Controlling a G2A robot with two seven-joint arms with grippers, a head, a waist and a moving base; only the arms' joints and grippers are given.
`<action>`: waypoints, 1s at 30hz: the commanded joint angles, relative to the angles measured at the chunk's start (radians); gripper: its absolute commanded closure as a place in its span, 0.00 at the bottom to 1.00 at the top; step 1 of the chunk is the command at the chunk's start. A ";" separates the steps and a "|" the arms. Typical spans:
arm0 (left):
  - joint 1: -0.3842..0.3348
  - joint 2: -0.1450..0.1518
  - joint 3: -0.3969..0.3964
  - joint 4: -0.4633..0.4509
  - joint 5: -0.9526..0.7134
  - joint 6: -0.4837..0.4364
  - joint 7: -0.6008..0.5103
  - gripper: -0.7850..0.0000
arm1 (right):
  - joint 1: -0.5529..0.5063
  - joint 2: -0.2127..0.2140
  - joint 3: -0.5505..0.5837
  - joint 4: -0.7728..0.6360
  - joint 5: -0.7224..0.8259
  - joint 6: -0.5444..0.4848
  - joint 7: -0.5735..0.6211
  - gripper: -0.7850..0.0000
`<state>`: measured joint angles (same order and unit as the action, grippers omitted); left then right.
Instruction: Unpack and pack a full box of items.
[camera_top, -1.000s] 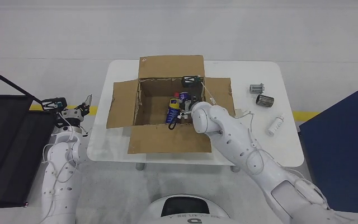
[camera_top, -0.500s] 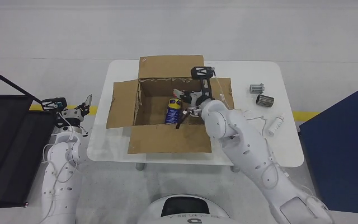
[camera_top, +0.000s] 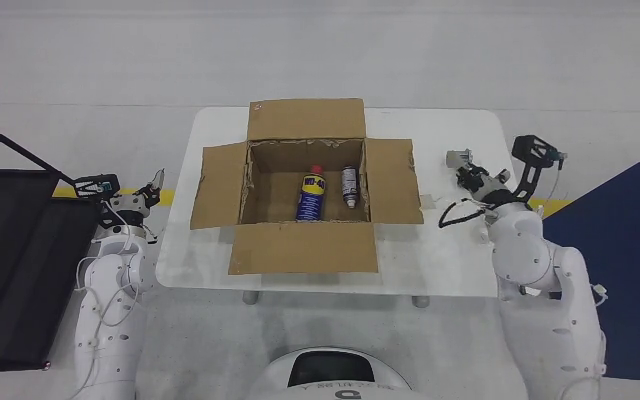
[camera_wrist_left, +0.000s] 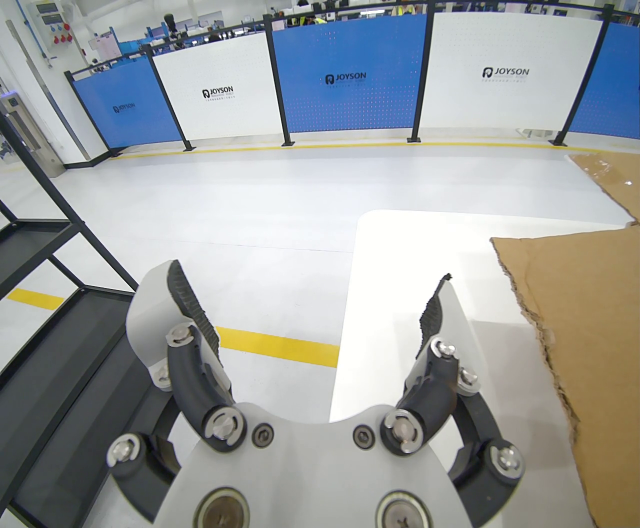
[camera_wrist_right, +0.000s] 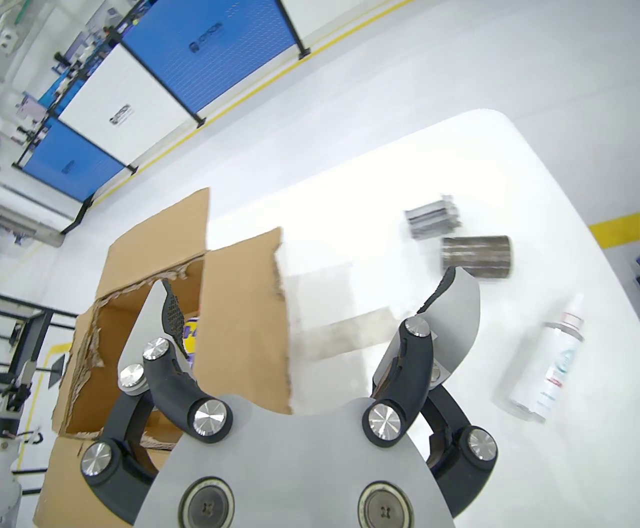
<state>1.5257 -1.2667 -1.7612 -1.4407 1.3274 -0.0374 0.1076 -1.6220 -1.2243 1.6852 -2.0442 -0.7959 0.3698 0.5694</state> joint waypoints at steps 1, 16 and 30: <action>0.000 0.000 0.000 0.000 0.000 0.000 0.000 0.00 | -0.009 0.003 0.053 0.047 -0.002 0.010 0.010 0.00; 0.000 0.000 0.000 0.000 0.000 0.000 0.000 0.00 | 0.049 0.021 0.029 0.333 -0.304 0.108 0.225 0.04; 0.000 0.000 0.000 0.000 0.000 0.000 0.000 0.00 | 0.168 0.017 -0.085 0.491 -0.503 0.165 0.331 0.52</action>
<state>1.5257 -1.2667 -1.7612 -1.4407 1.3274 -0.0374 0.1076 -1.4586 -1.2075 1.6050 -1.5605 -1.2855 0.5342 0.8940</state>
